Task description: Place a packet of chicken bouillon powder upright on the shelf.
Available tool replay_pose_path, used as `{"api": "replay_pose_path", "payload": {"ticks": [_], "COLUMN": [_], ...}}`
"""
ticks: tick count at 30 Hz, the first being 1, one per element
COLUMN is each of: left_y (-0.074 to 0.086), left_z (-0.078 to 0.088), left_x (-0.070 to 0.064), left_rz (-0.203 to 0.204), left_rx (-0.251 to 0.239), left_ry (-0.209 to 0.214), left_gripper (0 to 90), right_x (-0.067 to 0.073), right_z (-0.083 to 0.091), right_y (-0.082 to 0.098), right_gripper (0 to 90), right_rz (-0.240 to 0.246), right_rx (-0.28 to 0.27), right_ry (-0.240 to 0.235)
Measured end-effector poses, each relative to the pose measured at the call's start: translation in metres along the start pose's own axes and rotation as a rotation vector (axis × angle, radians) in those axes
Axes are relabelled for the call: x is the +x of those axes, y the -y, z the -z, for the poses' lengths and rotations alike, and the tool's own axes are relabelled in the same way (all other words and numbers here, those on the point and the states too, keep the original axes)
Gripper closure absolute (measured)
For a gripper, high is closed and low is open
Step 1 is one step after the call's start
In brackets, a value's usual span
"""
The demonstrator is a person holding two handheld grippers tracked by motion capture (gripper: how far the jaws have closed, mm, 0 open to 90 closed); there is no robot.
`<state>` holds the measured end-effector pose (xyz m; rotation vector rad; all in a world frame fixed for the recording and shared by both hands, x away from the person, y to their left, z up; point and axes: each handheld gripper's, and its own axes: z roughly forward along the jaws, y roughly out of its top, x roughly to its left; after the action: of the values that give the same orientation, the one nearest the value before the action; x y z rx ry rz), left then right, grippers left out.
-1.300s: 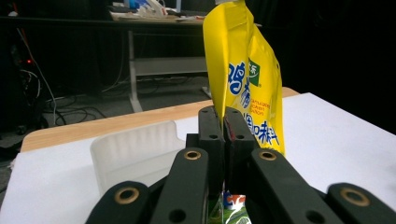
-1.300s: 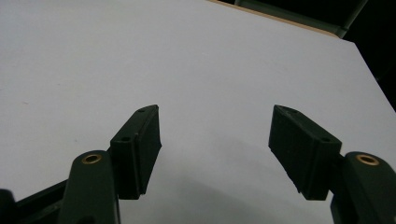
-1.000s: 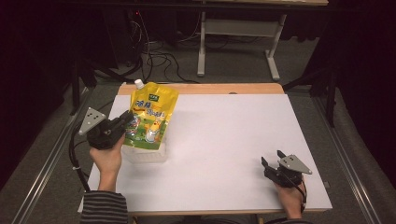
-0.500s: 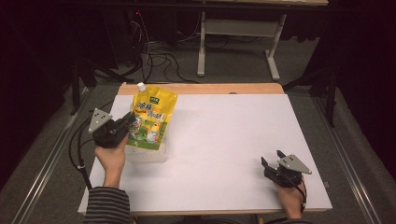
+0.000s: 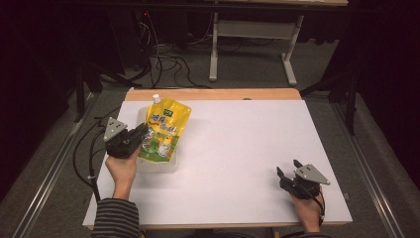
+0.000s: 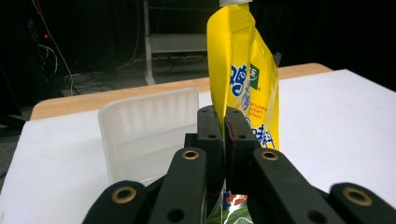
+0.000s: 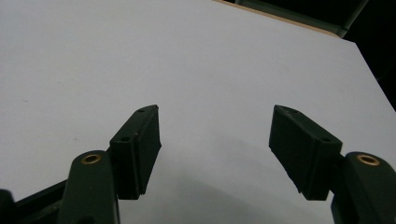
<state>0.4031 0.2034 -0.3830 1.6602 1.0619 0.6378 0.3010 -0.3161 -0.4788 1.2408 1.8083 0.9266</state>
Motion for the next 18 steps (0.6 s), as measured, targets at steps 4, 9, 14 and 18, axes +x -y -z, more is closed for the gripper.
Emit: {"api": "replay_pose_path", "payload": {"ticks": [4,9,14,18], "left_y": [0.002,0.0024,0.0043,0.0042], "left_z": [-0.0028,-0.0025,-0.0038,-0.003], "left_x": [-0.0004,0.0003,0.0049,0.0075], "left_rz": [-0.006,-0.01,-0.02,-0.017], "left_rx": [0.022,0.031,0.075,0.1], "left_ry": [0.0,-0.007,-0.031,-0.034], "left_gripper": [86.5,85.5,83.8,82.7], "right_x": [0.0001,0.0001,0.0001,0.0001], "right_z": [-0.0001,-0.0002,-0.0002,-0.0003], "right_y": [0.0,0.0,0.0,-0.0001], "right_gripper": [34.1,34.1,34.1,34.1], "right_rz": [0.0,0.0,0.001,0.005], "right_rx": [0.0,0.0,0.001,0.002], "right_ry": [-0.001,-0.002,-0.001,0.0]}}
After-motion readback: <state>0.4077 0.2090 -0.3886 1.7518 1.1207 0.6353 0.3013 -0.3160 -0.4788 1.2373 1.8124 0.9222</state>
